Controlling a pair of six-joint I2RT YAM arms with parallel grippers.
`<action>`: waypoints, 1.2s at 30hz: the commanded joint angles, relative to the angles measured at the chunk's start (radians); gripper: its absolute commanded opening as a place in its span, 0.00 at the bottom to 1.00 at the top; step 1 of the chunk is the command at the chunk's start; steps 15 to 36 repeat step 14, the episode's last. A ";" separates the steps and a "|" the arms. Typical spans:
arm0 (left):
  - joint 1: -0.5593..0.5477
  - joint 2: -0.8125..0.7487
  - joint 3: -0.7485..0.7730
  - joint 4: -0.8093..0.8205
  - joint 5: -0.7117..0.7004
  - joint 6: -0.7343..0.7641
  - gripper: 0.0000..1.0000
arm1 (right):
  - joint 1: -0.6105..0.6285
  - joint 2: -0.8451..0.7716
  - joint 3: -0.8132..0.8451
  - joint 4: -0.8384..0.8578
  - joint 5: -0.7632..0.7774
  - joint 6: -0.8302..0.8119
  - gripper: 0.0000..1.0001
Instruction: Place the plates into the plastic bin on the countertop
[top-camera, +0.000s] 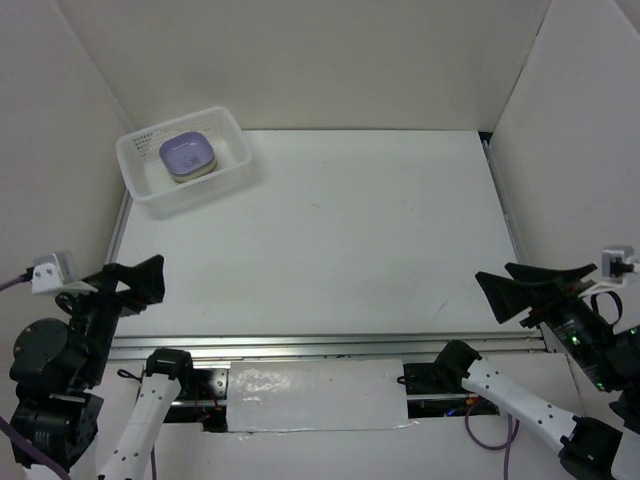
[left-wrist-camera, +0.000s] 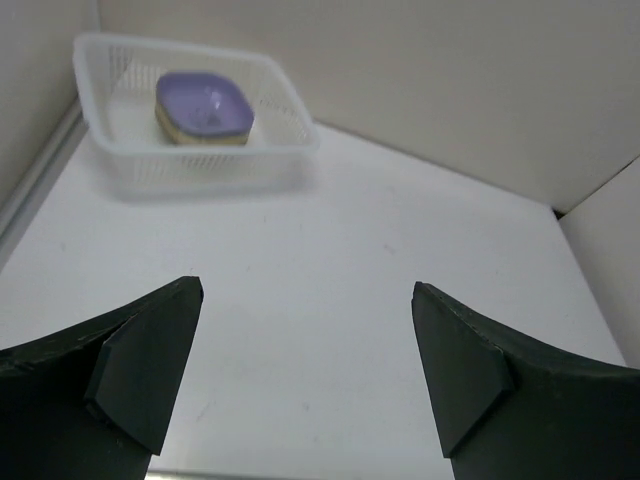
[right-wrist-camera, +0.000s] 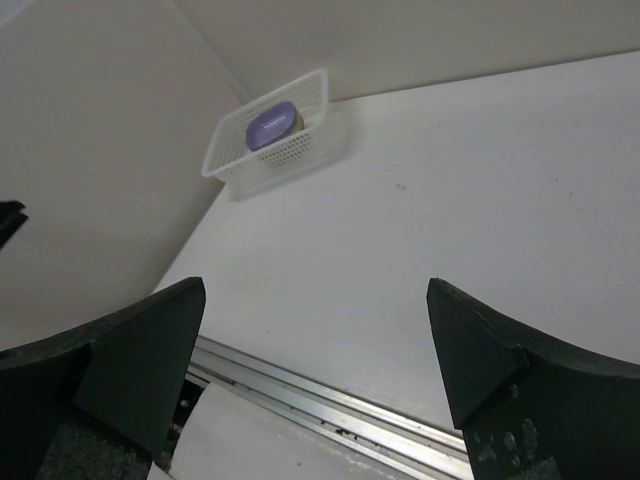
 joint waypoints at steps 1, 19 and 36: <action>-0.027 -0.098 -0.045 -0.140 -0.100 -0.055 0.99 | -0.017 -0.081 0.022 -0.095 0.040 -0.013 1.00; -0.119 -0.173 -0.179 -0.167 -0.216 -0.136 0.99 | -0.014 -0.124 -0.031 -0.114 0.069 0.021 1.00; -0.119 -0.173 -0.179 -0.167 -0.216 -0.136 0.99 | -0.014 -0.124 -0.031 -0.114 0.069 0.021 1.00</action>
